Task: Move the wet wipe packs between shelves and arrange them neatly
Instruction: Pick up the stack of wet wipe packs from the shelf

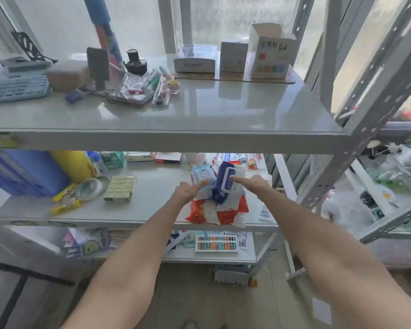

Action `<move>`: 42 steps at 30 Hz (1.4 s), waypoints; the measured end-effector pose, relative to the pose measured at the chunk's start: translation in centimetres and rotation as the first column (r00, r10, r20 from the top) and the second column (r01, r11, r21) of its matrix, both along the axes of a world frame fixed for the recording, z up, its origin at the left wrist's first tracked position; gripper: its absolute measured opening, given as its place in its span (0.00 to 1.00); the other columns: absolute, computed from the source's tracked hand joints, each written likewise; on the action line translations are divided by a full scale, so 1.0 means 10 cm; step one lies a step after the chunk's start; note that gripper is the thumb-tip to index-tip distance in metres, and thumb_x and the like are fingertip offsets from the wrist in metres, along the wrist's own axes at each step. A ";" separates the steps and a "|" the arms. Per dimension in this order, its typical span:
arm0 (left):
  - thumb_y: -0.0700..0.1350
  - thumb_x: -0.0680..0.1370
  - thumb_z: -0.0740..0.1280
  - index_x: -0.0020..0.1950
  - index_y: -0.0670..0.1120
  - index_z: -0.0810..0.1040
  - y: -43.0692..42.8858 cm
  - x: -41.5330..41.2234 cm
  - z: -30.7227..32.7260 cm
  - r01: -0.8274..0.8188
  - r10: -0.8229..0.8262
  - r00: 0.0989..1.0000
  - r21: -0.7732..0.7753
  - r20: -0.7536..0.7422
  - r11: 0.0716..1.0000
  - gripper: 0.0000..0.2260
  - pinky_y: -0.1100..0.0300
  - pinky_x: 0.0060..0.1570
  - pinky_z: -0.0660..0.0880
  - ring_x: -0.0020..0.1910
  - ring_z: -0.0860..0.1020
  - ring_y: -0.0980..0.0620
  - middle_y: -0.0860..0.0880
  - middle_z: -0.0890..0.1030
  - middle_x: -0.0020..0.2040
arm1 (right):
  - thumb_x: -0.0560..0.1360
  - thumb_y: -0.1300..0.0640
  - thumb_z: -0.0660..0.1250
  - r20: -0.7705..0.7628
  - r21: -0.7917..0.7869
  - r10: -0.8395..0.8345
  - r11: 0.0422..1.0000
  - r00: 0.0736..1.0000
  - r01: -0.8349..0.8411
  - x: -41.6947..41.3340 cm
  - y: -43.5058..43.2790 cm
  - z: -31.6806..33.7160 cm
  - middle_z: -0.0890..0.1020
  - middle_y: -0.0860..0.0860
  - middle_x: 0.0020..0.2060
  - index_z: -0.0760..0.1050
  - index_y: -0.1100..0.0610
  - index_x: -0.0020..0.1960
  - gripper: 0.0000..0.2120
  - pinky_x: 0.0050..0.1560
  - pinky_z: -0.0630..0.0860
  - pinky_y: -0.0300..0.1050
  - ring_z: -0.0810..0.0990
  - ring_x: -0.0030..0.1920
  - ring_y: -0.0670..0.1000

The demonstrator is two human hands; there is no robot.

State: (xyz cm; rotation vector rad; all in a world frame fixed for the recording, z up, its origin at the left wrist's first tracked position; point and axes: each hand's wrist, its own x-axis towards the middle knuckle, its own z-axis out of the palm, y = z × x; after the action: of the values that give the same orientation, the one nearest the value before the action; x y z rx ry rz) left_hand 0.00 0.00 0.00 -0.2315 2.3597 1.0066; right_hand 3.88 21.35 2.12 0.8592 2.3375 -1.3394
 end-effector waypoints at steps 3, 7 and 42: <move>0.75 0.76 0.59 0.81 0.41 0.64 -0.01 -0.07 -0.16 -0.118 0.100 0.984 0.115 0.146 0.986 0.46 0.44 0.72 0.68 0.76 0.69 0.37 0.38 0.68 0.79 | 0.74 0.35 0.72 0.040 -0.167 -0.093 0.981 0.995 0.098 -0.06 -0.01 -0.14 0.72 0.60 0.74 0.66 0.62 0.76 0.43 0.70 0.71 0.56 0.72 0.72 0.62; 0.75 0.77 0.58 0.82 0.42 0.62 0.05 -0.16 -0.42 -0.181 0.110 0.950 0.229 0.291 0.957 0.46 0.42 0.74 0.66 0.76 0.69 0.36 0.38 0.68 0.79 | 0.56 0.24 0.77 0.136 -0.340 -0.110 0.928 0.985 0.151 -0.15 0.00 -0.45 0.79 0.58 0.66 0.72 0.53 0.71 0.53 0.68 0.76 0.59 0.80 0.62 0.61; 0.55 0.76 0.75 0.74 0.49 0.72 -0.51 -0.42 -1.12 -0.064 -0.272 0.892 0.698 0.361 0.713 0.29 0.35 0.67 0.76 0.67 0.80 0.33 0.39 0.83 0.66 | 0.78 0.47 0.72 -0.029 -0.742 -0.199 0.661 0.979 0.112 0.33 -0.54 -0.88 0.84 0.59 0.63 0.74 0.55 0.72 0.25 0.65 0.79 0.63 0.83 0.64 0.63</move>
State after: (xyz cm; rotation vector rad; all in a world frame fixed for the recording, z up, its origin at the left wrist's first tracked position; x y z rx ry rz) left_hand -4.18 -5.13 -11.16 -0.0160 1.4294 1.5231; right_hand 7.16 15.98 -6.72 0.7202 1.5182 -2.2170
